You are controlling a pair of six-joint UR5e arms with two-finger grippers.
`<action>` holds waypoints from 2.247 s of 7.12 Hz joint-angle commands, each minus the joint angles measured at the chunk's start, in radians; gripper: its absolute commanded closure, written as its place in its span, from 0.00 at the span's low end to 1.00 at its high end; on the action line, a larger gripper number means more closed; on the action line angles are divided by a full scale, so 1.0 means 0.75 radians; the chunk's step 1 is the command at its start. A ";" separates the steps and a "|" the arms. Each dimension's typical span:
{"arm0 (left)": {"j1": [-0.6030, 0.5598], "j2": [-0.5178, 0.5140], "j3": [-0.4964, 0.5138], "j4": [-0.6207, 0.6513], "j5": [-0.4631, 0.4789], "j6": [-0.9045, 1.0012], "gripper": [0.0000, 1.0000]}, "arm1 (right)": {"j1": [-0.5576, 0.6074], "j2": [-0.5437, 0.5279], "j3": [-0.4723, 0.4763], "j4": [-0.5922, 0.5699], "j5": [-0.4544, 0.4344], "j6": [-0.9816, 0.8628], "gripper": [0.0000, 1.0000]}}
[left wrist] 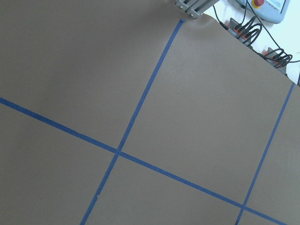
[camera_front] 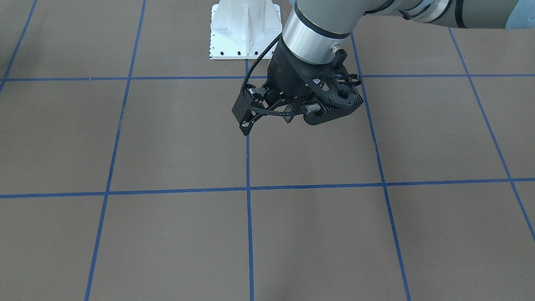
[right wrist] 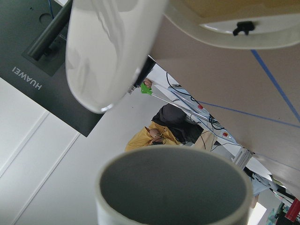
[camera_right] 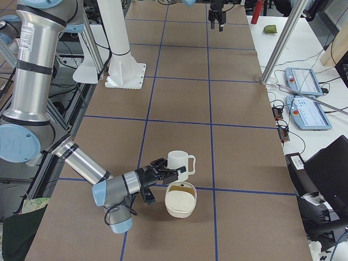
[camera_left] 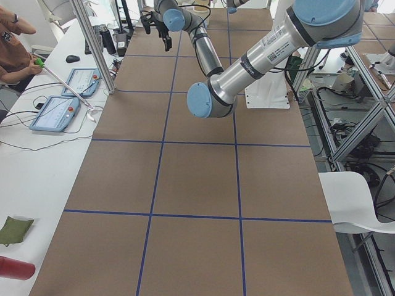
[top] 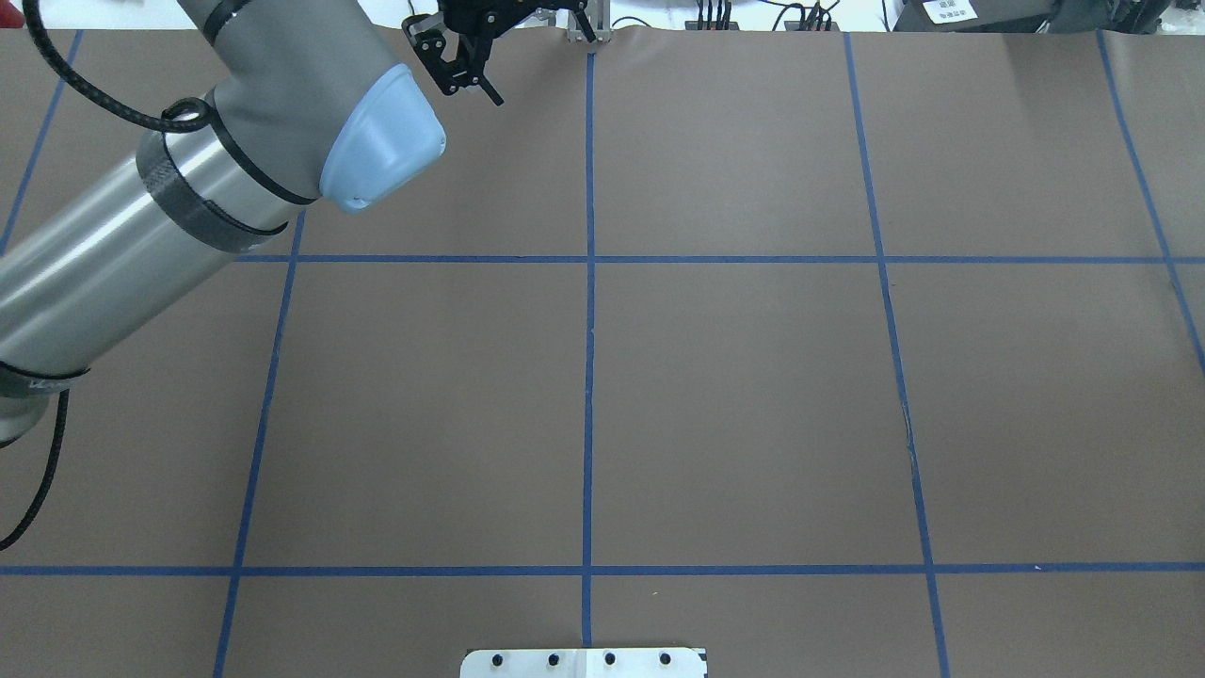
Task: Left arm hands cup to right arm to dump lemon
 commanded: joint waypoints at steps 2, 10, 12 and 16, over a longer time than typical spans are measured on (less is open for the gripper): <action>0.002 0.002 0.002 0.000 0.002 0.000 0.00 | 0.000 0.022 -0.007 0.036 0.000 0.131 0.71; 0.014 -0.002 -0.013 0.031 0.000 -0.002 0.00 | 0.000 0.008 -0.036 0.097 -0.012 -0.589 0.72; 0.023 -0.002 -0.013 0.031 0.002 -0.002 0.00 | 0.000 0.016 -0.036 0.097 -0.016 -0.829 0.72; 0.041 0.000 -0.013 0.031 0.022 -0.004 0.00 | 0.000 -0.025 -0.048 0.095 0.025 -1.525 0.71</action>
